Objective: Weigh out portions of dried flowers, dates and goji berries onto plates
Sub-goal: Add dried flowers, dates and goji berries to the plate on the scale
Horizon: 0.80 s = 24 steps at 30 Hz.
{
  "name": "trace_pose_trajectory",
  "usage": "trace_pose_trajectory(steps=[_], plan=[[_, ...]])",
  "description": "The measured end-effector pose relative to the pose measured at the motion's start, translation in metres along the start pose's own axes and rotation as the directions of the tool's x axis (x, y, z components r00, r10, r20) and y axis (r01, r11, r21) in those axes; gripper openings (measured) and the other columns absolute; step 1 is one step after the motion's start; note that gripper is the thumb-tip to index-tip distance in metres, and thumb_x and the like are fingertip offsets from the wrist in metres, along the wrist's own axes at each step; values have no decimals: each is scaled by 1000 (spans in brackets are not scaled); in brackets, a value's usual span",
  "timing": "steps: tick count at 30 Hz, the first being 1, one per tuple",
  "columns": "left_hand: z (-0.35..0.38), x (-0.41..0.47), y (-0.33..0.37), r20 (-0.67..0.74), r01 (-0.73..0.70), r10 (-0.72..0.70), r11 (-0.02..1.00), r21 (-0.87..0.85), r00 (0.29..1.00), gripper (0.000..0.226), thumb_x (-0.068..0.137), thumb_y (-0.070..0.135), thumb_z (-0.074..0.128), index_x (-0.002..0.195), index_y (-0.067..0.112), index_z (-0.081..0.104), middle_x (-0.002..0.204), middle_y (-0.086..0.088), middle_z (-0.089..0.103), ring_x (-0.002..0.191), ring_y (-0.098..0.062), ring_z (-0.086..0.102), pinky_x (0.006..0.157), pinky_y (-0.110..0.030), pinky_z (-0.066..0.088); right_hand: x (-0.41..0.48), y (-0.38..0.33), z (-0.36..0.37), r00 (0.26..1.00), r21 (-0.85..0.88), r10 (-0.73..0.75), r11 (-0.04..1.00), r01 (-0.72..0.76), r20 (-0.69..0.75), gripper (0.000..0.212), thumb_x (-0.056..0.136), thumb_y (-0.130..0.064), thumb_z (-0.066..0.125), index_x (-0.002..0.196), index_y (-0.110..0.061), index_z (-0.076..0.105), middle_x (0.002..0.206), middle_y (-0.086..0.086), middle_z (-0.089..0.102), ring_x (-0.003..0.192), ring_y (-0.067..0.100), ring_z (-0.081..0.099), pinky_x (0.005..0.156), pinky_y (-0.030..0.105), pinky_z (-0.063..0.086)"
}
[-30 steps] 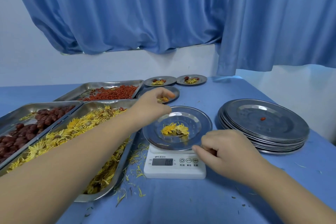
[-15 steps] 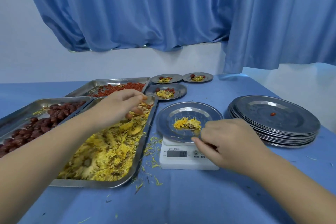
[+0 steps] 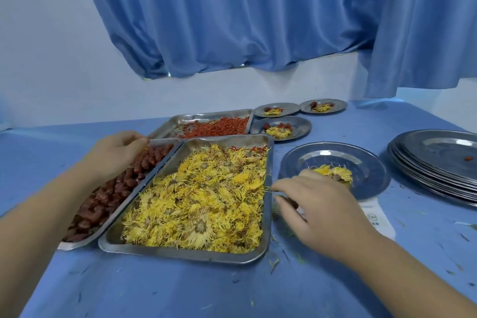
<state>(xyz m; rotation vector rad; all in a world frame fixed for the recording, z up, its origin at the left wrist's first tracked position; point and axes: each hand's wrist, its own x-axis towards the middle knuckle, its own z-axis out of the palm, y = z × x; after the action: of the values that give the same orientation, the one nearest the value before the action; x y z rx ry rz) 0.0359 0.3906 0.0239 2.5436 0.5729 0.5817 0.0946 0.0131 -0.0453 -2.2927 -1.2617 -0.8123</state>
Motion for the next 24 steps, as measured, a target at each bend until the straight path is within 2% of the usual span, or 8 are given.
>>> trace_pose_trajectory(steps=[2,4,8,11,14,19,22,24], plan=[[2,5,-22,57,14,-22,991,132,998,15,97,38,52,101,29,64,111,-2,68,100,-25,61,87,-39,46,-2,1,3,999,34,7,999,-9,43,20,88,-30,48,75,-23,61,61,-10,53,65,13,46,55,28,42],[11,12,-41,144,-26,-25,940,340,989,22,96,26,55,117,23,63,124,-3,64,111,-25,58,95,-36,44,-1,1,5,995,38,10,999,-14,95,23,89,-32,47,74,-24,61,62,-11,53,67,11,46,58,28,43],[31,24,-54,320,-110,-90,825,554,943,42,90,4,49,127,20,60,125,-4,62,110,-21,57,96,-34,45,1,0,5,993,54,17,998,-23,115,25,90,-33,45,72,-25,60,61,-11,51,67,9,46,59,26,42],[36,32,-55,349,-105,-127,812,575,928,45,85,-3,46,118,21,64,118,-4,65,102,-21,58,92,-37,48,-1,1,5,993,87,10,996,-21,121,26,90,-32,45,70,-25,60,60,-12,49,65,9,45,58,29,43],[38,39,-58,304,-62,-135,826,561,943,51,84,-6,47,124,21,62,124,-3,63,108,-21,58,94,-36,49,0,0,4,995,112,10,993,-20,96,27,90,-33,43,69,-25,59,59,-13,48,63,9,44,56,28,43],[42,39,-66,317,-48,-129,867,495,940,51,84,-7,47,122,24,62,122,-5,61,97,-19,58,84,-33,50,-1,-4,4,996,138,-20,990,9,81,23,89,-31,45,70,-28,57,60,-18,40,62,7,41,54,22,38],[36,37,-67,340,-64,-115,880,471,933,38,84,-5,48,95,29,62,104,-2,63,90,-22,62,84,-41,52,-2,-3,5,997,149,-16,989,4,81,24,90,-32,44,70,-28,57,59,-16,43,63,7,41,53,24,40],[34,34,-66,314,-52,-107,888,458,944,33,84,-3,51,80,30,59,94,2,63,85,-17,60,81,-35,48,-2,-2,5,997,153,-14,988,1,80,25,90,-32,43,70,-27,57,59,-15,45,64,7,41,53,26,41]])
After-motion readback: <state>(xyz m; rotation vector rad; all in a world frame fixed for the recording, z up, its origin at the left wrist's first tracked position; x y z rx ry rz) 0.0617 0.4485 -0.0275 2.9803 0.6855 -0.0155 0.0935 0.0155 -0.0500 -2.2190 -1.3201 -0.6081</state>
